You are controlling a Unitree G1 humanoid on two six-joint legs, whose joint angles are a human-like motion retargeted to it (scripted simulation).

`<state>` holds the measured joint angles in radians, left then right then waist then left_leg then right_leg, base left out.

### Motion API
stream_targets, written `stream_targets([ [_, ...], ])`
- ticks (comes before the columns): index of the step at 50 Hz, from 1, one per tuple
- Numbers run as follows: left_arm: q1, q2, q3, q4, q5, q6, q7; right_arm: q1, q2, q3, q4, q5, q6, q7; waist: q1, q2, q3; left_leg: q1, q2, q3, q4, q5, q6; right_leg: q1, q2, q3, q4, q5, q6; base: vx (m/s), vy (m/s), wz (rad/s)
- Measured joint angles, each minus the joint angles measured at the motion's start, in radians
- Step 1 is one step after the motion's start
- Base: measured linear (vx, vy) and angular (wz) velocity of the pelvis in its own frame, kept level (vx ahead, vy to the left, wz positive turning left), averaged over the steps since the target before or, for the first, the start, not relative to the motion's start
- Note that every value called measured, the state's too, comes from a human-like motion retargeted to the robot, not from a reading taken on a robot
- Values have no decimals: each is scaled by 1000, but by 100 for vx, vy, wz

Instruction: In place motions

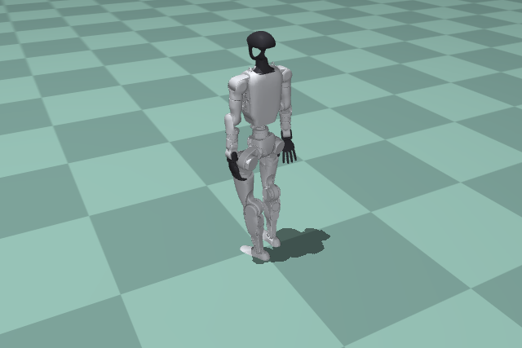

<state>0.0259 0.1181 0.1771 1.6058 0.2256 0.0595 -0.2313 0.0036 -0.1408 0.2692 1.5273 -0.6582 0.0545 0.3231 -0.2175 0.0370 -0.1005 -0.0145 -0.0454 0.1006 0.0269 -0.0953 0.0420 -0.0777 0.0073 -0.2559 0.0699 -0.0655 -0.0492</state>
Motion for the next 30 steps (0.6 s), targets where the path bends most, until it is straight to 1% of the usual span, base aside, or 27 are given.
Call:
stream_targets([
  [12, -9, -2, -5, -3, -7, -5, -1, 1, -4, -6, 8, -10, -1, -17, 5, -4, 2, 6, 5, 17, 6, -5, -1, 11, 6, 13, -5, -6, -3, 0, 0, 0],
  [30, -5, -2, -3, 1, -4, -3, -14, 8, -2, -7, 7, -16, 1, 10, 4, -2, -4, 14, 1, 15, 7, -10, -2, 23, 12, 11, -10, -16, -13, 0, 0, 0],
])
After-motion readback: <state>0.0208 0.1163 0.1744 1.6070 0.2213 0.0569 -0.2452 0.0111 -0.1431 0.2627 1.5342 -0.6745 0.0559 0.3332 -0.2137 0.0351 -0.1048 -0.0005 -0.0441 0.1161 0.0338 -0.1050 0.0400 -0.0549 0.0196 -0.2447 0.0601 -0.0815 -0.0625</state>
